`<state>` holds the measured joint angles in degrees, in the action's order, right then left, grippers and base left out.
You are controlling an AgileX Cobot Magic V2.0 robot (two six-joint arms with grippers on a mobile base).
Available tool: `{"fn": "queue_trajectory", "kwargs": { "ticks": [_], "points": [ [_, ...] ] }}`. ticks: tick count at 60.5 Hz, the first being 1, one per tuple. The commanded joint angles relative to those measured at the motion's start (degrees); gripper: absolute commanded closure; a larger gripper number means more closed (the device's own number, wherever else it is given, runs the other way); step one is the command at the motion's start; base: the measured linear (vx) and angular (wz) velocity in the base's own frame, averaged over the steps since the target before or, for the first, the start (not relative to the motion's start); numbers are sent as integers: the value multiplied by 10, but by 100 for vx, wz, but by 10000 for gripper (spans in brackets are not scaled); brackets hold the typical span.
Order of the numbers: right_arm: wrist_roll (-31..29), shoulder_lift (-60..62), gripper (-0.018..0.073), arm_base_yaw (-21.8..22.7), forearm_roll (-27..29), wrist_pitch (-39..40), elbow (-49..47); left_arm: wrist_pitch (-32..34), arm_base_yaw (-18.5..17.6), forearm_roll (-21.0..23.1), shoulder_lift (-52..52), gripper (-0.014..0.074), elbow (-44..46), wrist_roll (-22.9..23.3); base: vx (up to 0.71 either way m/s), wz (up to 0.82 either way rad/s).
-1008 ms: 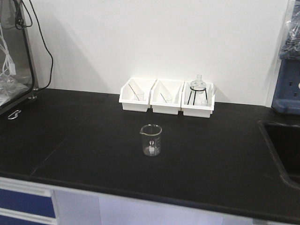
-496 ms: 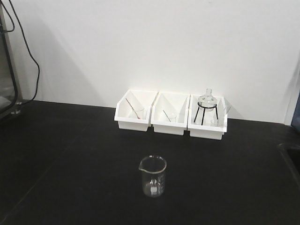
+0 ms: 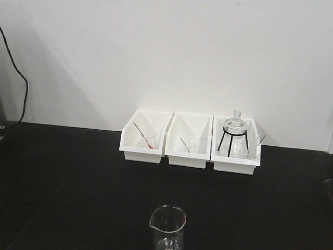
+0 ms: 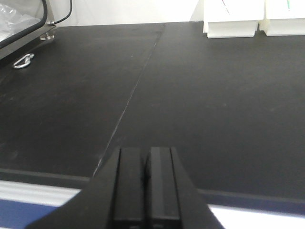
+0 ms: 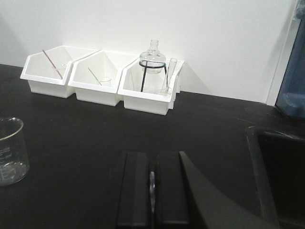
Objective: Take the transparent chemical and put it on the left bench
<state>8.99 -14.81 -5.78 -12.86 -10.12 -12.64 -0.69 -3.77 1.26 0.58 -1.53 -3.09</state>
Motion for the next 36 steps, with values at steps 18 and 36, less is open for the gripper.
{"fn": "queue_trajectory", "kwargs": {
  "ticks": [18, 36],
  "points": [
    [-14, -3, 559, 1, -12, 48, -16, 45, -1, 0, 11, 600, -9, 4, 14, 0],
    [-57, -3, 559, 1, -55, 50, -16, 45, -1, 0, 11, 600, -9, 4, 8, 2]
  ]
}}
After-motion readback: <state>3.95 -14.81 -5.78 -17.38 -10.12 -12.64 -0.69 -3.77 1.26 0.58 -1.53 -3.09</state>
